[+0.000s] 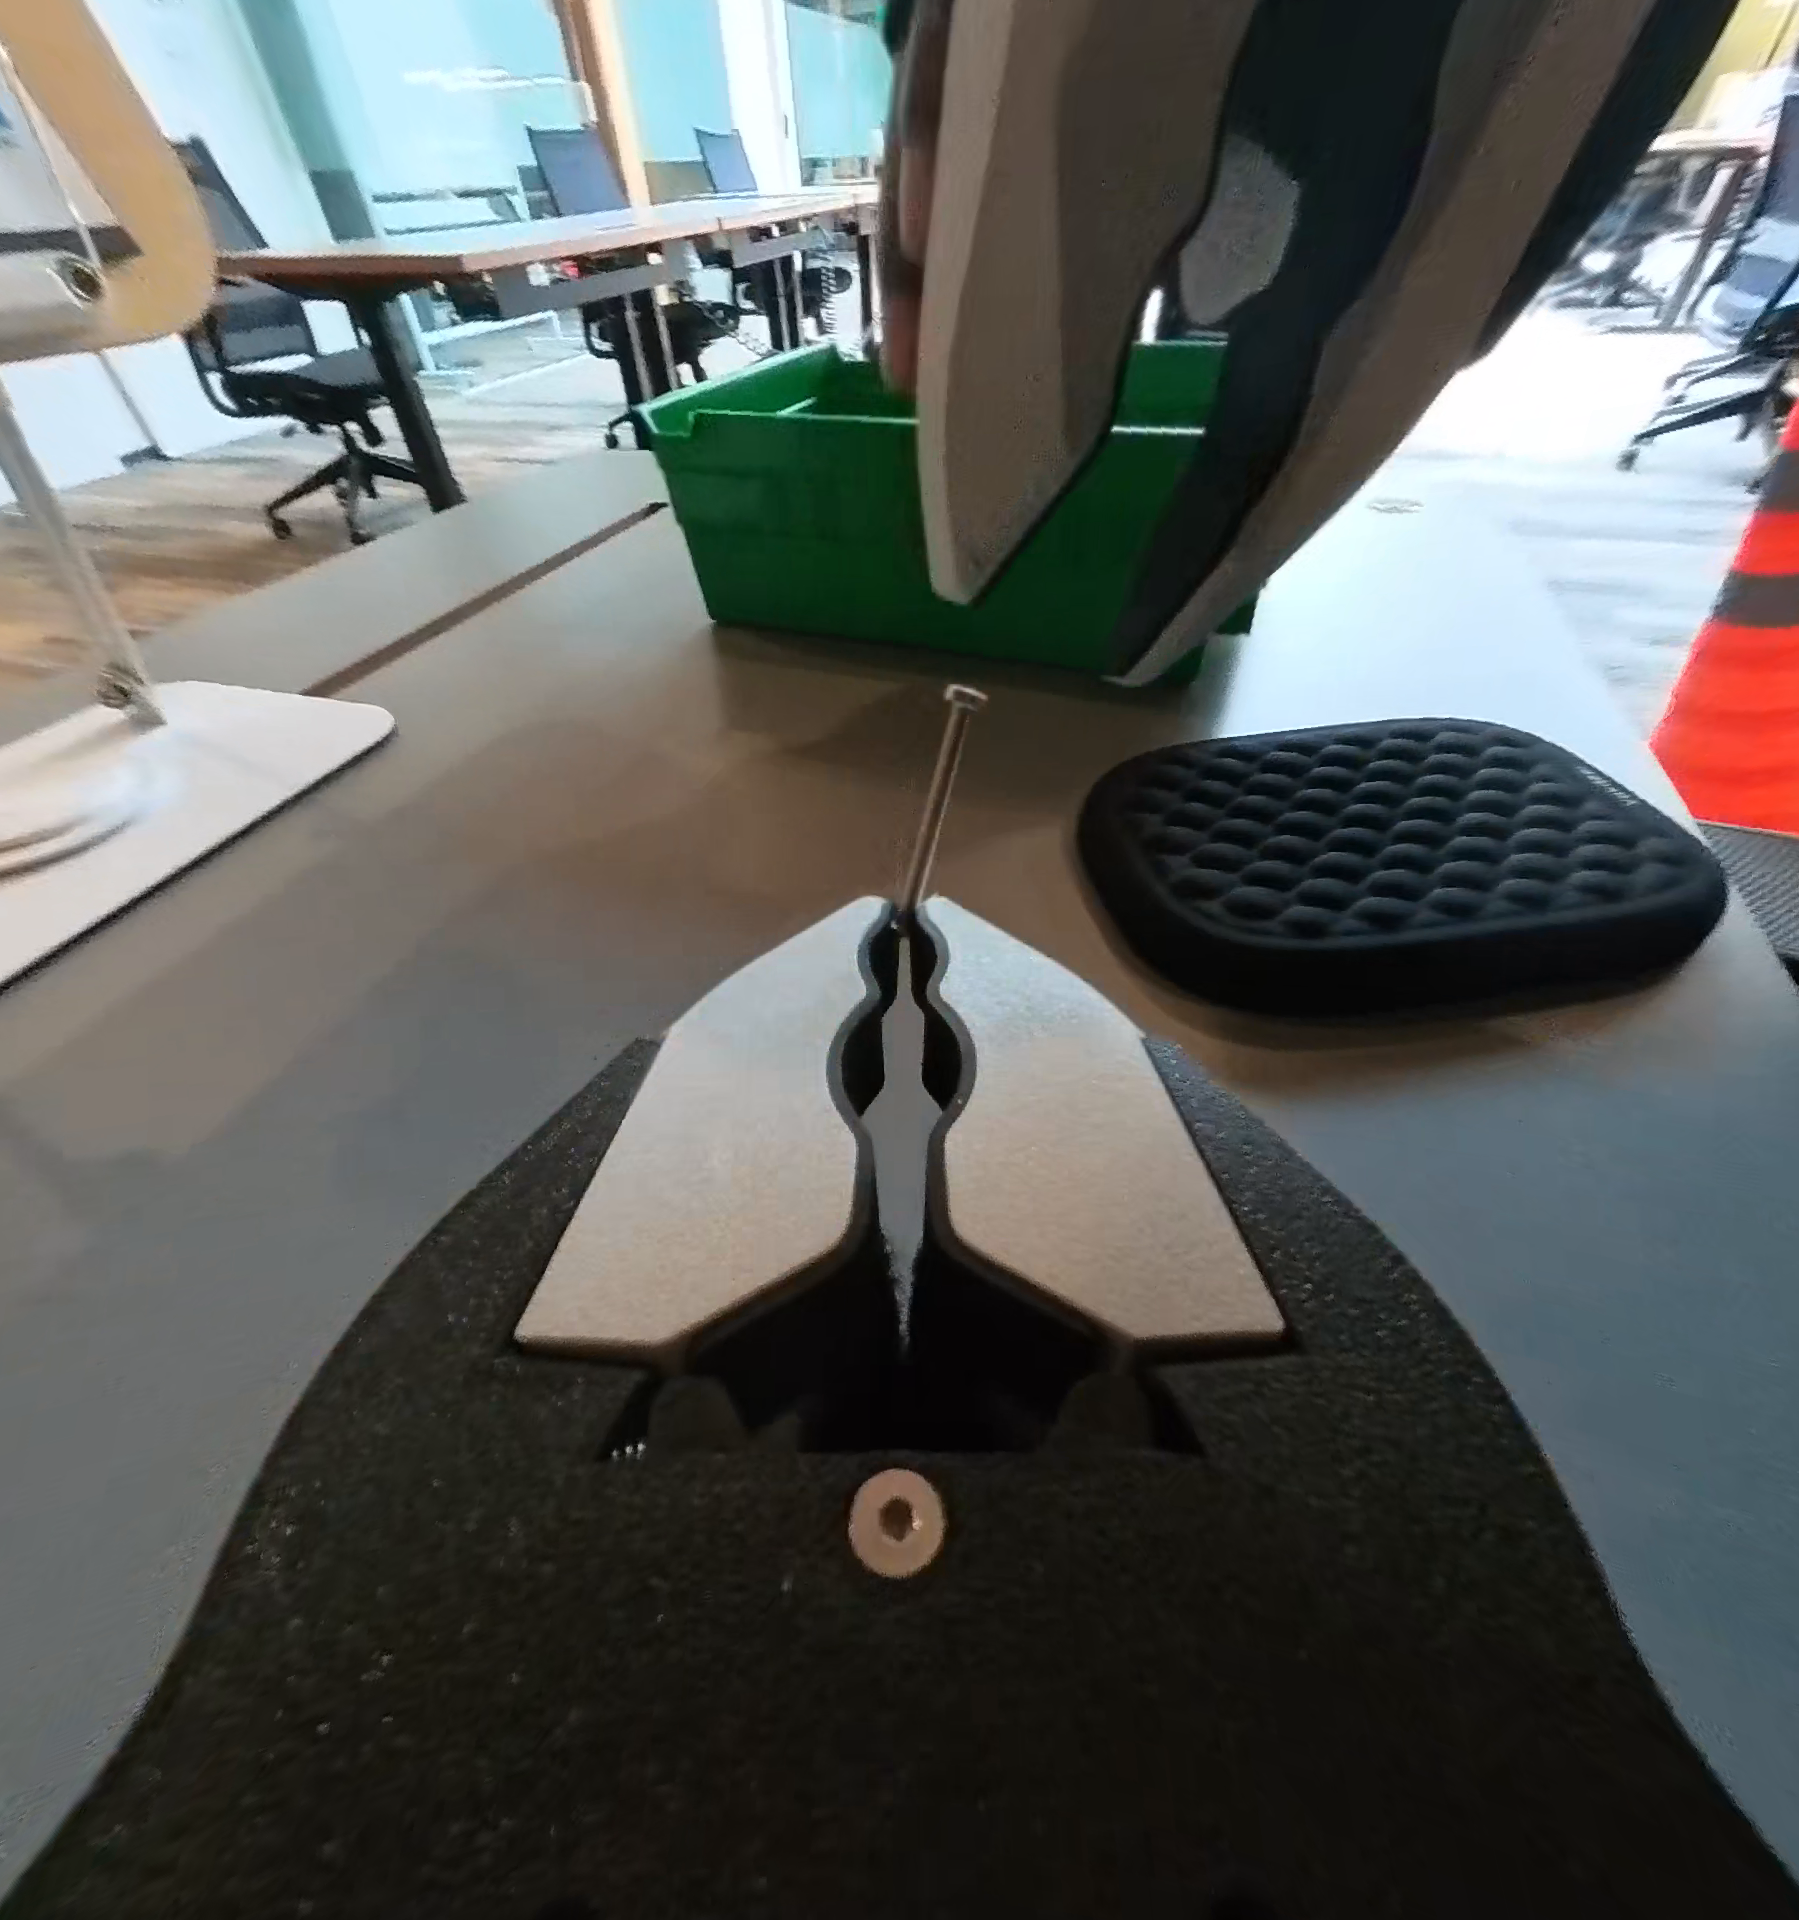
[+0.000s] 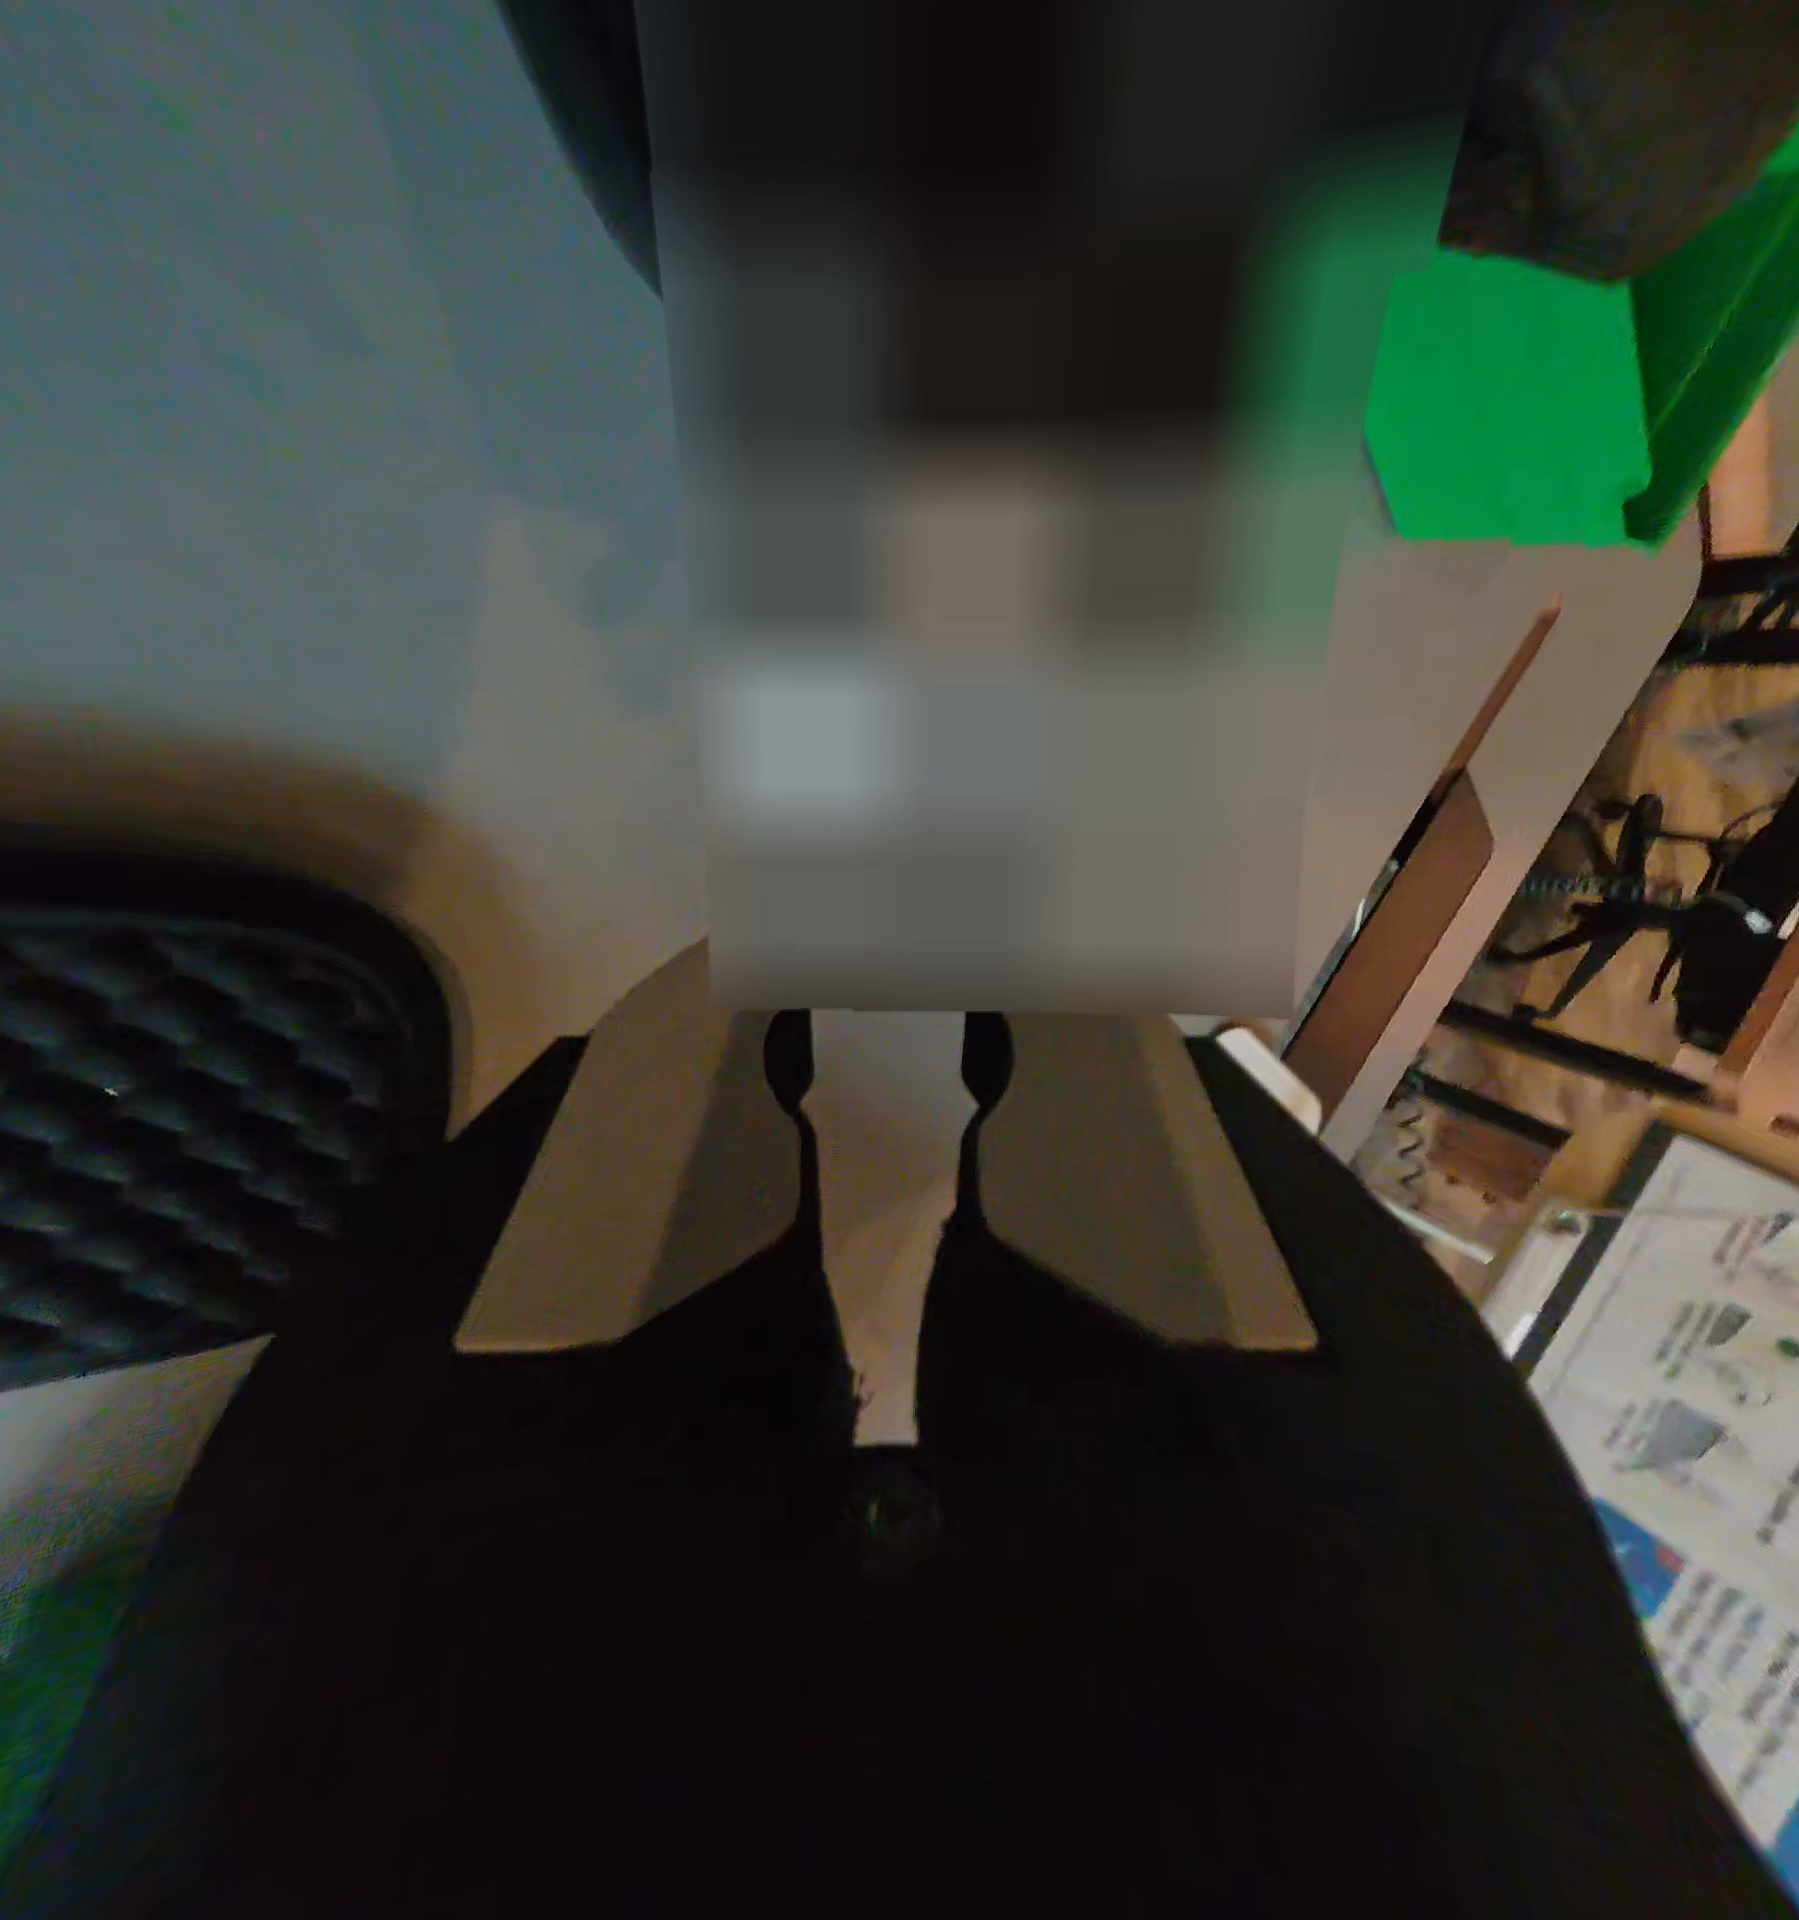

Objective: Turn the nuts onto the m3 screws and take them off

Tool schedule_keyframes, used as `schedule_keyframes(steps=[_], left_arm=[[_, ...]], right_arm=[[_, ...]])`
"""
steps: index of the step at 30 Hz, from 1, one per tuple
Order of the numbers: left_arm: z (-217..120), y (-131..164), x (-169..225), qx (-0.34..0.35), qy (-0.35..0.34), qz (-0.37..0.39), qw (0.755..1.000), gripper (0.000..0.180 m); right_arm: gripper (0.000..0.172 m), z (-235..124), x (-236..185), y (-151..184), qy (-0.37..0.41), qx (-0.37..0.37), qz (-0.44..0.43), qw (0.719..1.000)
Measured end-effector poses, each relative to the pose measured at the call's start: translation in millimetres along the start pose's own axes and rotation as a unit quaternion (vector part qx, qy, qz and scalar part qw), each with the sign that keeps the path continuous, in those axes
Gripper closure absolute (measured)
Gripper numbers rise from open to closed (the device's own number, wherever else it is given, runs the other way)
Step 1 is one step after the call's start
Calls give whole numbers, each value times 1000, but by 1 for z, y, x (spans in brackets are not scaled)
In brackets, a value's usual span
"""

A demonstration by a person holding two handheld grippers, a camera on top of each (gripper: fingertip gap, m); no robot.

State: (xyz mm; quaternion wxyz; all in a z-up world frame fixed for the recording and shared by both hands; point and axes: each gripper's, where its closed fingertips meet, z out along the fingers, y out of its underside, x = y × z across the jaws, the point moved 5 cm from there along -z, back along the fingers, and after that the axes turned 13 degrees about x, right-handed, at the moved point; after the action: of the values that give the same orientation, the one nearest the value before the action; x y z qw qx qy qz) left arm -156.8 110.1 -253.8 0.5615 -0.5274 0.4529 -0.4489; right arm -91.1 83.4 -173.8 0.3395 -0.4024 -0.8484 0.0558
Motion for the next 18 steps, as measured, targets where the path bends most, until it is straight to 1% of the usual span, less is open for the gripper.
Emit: schedule_keyframes(steps=[4, 9, 11, 12, 14, 16, 18], left_arm=[[1, 2, 3, -6, 16, -7, 1000, 180], [2, 3, 4, -6, 25, -17, 1000, 179], [2, 3, 4, -6, 28, -17, 999, 179], [2, 3, 4, -6, 26, -16, 1000, 180], [1, 1, 2, 0, 10, -3, 1000, 179], [-1, -3, -3, 7, -25, 41, 999, 180], [-3, -7, -7, 7, -67, 102, 992, 180]], right_arm=[[155, 7, 3, 4, -30, -5, -31, 999], [161, 11, 1, 6, -50, -3, -28, 998], [166, 12, 1, 8, -45, -5, -26, 999], [167, 13, 2, 8, -43, -4, -13, 999], [167, 12, 4, 8, -27, 7, 47, 998], [167, 11, 9, 9, 1, 20, 135, 991], [168, 11, 12, 8, 34, 33, 226, 973]])
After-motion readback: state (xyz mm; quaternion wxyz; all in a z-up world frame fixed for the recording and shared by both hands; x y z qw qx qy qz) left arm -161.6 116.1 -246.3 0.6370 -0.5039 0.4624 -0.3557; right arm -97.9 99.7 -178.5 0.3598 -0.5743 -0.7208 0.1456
